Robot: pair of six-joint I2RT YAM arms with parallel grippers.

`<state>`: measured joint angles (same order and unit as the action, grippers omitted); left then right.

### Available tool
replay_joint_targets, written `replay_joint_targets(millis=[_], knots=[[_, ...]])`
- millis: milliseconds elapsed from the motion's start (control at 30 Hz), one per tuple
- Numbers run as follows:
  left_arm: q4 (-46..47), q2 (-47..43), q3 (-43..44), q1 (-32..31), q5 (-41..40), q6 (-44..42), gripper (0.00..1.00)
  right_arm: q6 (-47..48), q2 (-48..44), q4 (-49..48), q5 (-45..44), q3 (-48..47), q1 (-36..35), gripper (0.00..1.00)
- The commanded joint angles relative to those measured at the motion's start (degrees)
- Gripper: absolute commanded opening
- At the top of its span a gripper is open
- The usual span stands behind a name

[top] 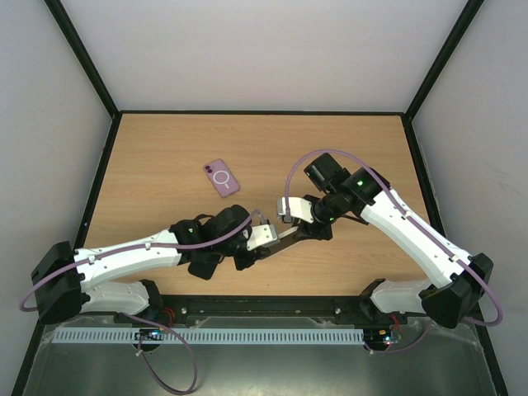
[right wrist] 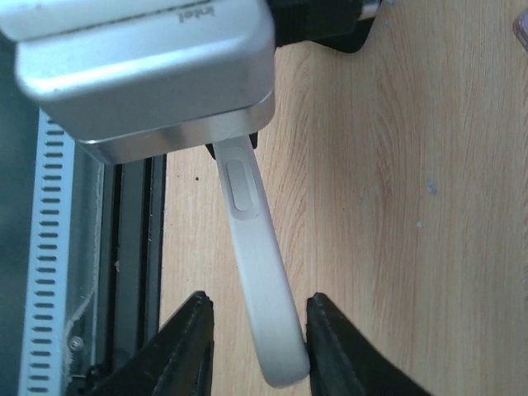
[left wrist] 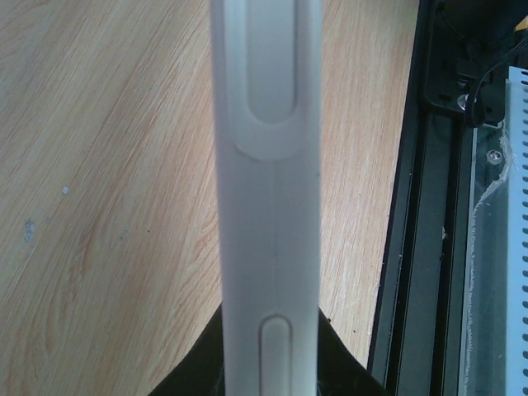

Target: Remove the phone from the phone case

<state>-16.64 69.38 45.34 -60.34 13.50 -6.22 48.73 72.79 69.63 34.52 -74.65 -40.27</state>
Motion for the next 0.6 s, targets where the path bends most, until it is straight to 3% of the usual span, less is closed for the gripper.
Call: replay_joint_targets(millis=[0, 367, 467, 567], knots=[[2.5, -0.9, 2.2, 0.5, 1.7, 0.3, 0.03, 0.6, 0.1, 0.4, 0.3, 0.4, -0.5, 0.28], [3.8, -4.8, 0.7, 1.7, 5.2, 0.6, 0.06, 2.4, 0.8, 3.3, 3.1, -1.2, -0.5, 0.02], [5.7, -7.2, -0.9, 4.1, 5.7, 2.3, 0.21, 1.9, 1.3, 3.1, 2.4, -2.0, -0.4, 0.02], [10.4, -11.6, -3.1, 9.3, 5.1, 6.9, 0.52, 0.7, 1.7, 2.9, 2.4, -3.2, 0.0, 0.02]])
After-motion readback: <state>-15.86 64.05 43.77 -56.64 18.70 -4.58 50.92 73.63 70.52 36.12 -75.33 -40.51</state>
